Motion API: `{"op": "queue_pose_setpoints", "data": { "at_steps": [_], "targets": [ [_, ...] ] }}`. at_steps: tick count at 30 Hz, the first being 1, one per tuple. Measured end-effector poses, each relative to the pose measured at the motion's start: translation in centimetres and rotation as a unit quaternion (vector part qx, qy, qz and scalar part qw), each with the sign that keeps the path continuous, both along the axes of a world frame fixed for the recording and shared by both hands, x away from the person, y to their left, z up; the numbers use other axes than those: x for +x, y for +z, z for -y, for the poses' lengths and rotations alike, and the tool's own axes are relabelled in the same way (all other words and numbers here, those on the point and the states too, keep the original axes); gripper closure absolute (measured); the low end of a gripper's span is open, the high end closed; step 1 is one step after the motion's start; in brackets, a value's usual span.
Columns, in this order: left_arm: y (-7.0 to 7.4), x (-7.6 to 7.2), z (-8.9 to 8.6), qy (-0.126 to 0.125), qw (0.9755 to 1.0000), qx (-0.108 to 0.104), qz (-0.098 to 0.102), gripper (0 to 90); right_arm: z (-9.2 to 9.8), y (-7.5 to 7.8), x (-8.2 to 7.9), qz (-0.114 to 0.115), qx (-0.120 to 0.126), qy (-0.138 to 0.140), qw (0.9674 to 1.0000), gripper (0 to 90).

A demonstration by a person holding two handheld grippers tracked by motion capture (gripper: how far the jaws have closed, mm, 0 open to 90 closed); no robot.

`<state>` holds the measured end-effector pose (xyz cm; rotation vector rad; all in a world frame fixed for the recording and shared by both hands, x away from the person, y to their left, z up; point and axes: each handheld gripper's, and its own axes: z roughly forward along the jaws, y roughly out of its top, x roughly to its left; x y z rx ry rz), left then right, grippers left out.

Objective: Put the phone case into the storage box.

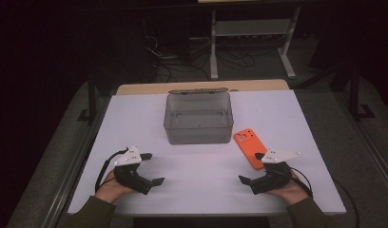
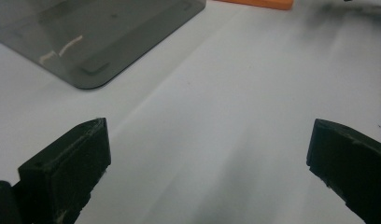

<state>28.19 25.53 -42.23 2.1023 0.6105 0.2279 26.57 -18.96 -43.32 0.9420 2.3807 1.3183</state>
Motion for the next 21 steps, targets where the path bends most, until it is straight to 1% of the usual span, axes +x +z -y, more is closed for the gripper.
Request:
{"op": "queue_pose_setpoints", "data": {
  "at_steps": [6, 16, 21],
  "targets": [
    [-0.08, 0.08, 0.08, 0.003, 1.0000, 0.002, -0.001, 0.0, -0.06, 0.03, -0.07, 0.000, -0.001, 0.002, 1.0000, 0.0],
    [-0.16, -0.01, 0.27, -0.001, 1.0000, 0.006, -0.001, 0.0, -0.07, 0.29, -0.09, 0.003, -0.004, 0.002, 1.0000, 0.0],
    [-0.24, 0.02, 0.27, 0.000, 1.0000, 0.007, -0.006, 0.0, 0.13, 0.46, 0.01, 0.004, -0.007, -0.005, 1.0000, 0.0]
  ]
}}
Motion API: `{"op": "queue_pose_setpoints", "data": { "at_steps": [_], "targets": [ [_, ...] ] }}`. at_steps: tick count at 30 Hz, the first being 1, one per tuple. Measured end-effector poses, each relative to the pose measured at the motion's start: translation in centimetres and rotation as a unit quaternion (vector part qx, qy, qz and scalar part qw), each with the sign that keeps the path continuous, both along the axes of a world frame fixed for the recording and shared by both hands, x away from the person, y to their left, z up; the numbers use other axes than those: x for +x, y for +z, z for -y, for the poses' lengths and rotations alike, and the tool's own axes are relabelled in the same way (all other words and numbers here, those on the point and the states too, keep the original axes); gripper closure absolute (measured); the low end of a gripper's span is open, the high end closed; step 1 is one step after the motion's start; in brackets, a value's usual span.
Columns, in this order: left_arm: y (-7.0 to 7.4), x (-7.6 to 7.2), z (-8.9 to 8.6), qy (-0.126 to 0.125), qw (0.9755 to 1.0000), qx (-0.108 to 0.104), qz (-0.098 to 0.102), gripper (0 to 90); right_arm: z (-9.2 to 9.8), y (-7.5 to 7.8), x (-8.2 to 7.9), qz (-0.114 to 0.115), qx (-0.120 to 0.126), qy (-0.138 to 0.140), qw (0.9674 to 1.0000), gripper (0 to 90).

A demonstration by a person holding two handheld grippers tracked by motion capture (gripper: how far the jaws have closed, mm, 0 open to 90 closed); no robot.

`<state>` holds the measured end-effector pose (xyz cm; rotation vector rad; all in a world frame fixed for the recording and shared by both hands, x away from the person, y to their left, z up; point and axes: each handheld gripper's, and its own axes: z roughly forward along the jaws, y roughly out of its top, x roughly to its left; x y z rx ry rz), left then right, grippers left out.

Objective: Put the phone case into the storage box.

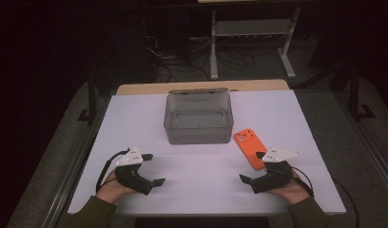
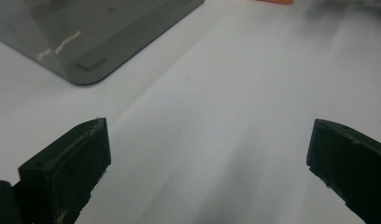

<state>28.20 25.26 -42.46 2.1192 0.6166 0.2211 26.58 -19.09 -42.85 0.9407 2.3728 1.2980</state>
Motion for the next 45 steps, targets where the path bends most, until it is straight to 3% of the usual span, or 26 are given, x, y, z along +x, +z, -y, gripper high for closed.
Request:
{"op": "queue_pose_setpoints", "data": {
  "at_steps": [45],
  "targets": [
    [0.1, 0.0, 0.0, 0.000, 1.0000, 0.000, -0.001, 0.0, 2.0, 0.8, 1.2, 0.013, 0.003, -0.064, 0.9979, 0.0]
  ]
}}
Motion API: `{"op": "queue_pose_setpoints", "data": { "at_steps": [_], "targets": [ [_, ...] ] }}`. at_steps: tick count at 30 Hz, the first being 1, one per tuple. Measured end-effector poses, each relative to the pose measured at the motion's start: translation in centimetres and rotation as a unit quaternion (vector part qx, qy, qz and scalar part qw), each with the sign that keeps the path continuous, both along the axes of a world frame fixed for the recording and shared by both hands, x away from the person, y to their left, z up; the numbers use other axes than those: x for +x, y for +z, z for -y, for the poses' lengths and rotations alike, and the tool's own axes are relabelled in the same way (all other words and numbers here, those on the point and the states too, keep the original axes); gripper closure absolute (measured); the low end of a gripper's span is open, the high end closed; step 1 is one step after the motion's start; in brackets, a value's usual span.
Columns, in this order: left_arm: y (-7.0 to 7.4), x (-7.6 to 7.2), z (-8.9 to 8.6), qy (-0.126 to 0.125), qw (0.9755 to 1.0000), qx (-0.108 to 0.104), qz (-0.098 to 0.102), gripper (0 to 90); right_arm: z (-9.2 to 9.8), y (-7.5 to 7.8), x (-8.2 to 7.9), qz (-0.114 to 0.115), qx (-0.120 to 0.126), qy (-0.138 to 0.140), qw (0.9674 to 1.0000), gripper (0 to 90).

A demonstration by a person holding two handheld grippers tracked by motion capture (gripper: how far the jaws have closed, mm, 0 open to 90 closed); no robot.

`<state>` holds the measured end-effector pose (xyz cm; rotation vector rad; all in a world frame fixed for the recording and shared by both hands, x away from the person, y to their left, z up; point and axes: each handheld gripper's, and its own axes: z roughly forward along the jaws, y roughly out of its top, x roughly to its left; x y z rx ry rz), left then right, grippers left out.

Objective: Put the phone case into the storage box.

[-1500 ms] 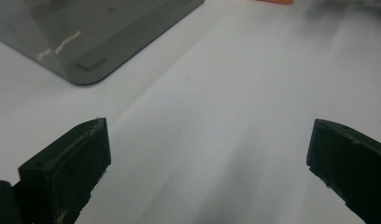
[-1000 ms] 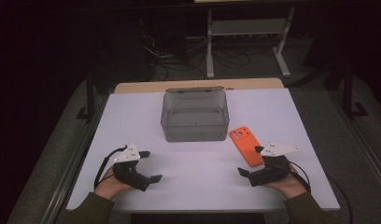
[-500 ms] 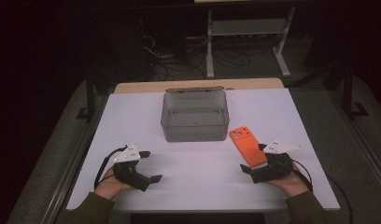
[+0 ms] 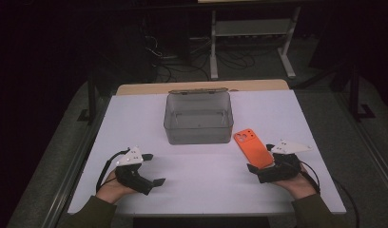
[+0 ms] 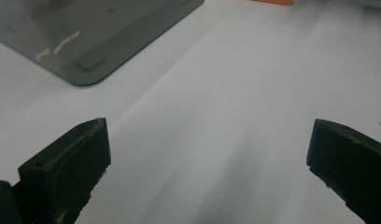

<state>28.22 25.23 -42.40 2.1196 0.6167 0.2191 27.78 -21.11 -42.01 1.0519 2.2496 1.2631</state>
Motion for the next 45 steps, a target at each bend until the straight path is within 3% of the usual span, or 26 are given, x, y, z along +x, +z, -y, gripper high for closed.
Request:
{"op": "queue_pose_setpoints", "data": {
  "at_steps": [25, 45],
  "targets": [
    [0.0, 0.0, 0.0, -0.001, 1.0000, 0.002, -0.002, 0.0, 0.6, 0.4, 0.8, 0.002, -0.007, -0.034, 0.9994, 0.0],
    [-0.2, 0.0, 0.0, 0.002, 1.0000, 0.002, -0.006, 0.0, 0.3, 1.1, 2.6, -0.004, -0.010, -0.068, 0.9976, 0.0]
  ]
}}
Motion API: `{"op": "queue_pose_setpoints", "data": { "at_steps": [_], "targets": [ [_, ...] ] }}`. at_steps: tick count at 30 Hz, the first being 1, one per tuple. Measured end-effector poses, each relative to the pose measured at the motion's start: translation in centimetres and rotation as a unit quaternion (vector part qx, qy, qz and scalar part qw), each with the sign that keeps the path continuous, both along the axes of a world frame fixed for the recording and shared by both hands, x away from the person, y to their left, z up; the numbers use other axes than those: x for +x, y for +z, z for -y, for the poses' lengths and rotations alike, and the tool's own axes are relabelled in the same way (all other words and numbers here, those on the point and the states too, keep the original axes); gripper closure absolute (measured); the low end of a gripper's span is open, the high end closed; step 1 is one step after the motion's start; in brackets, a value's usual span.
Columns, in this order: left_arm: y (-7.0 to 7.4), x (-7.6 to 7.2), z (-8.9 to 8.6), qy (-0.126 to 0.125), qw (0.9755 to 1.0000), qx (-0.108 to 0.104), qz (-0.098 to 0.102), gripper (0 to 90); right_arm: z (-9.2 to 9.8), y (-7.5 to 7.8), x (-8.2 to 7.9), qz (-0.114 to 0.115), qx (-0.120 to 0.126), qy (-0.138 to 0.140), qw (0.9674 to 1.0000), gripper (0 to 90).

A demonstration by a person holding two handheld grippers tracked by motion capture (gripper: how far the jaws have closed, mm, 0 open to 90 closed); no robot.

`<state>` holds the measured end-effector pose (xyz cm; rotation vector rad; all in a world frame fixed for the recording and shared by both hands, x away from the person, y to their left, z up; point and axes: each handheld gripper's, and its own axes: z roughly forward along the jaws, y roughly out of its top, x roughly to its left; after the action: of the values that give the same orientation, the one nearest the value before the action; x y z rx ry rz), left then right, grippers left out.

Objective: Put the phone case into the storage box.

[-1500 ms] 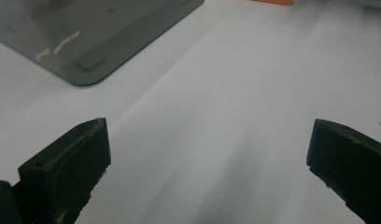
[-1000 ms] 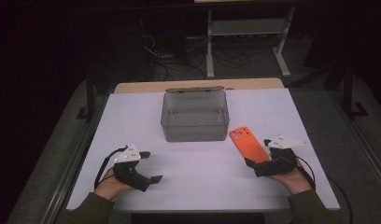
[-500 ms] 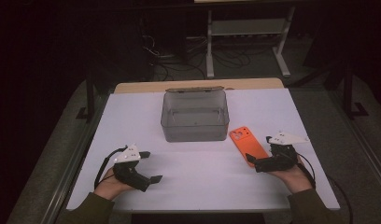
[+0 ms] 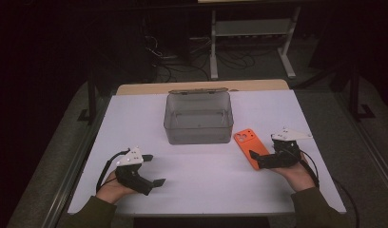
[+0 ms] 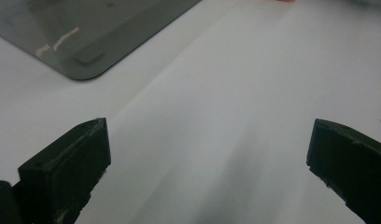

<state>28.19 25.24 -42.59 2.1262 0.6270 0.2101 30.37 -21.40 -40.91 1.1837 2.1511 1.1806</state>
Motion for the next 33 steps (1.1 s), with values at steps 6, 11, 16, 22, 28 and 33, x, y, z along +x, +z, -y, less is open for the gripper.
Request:
{"op": "queue_pose_setpoints", "data": {
  "at_steps": [6, 11, 16, 22, 28, 33],
  "targets": [
    [0.0, 0.0, 0.0, -0.001, 1.0000, 0.001, 0.000, 0.0, -0.1, 0.3, 0.5, 0.001, -0.001, -0.005, 1.0000, 0.0],
    [0.0, 0.0, 0.0, 0.000, 1.0000, 0.001, 0.000, 0.0, 0.0, 0.5, 0.9, 0.002, 0.002, -0.011, 0.9999, 0.0],
    [-0.1, 0.0, 0.0, -0.001, 1.0000, 0.001, 0.000, 0.0, 0.1, 0.6, 1.3, 0.002, -0.001, -0.013, 0.9999, 0.0],
    [-0.1, 0.0, 0.1, -0.001, 1.0000, 0.001, -0.001, 0.0, 0.0, 1.1, 1.9, 0.006, 0.003, -0.016, 0.9999, 0.0],
    [-0.1, 0.0, 0.1, -0.001, 1.0000, 0.000, -0.002, 0.0, -0.1, 1.4, 2.5, 0.009, 0.006, -0.018, 0.9998, 0.0],
    [-0.1, 0.0, 0.1, -0.002, 1.0000, 0.000, -0.002, 0.0, -0.4, 1.6, 3.1, 0.013, 0.007, -0.018, 0.9997, 0.0]
  ]
}}
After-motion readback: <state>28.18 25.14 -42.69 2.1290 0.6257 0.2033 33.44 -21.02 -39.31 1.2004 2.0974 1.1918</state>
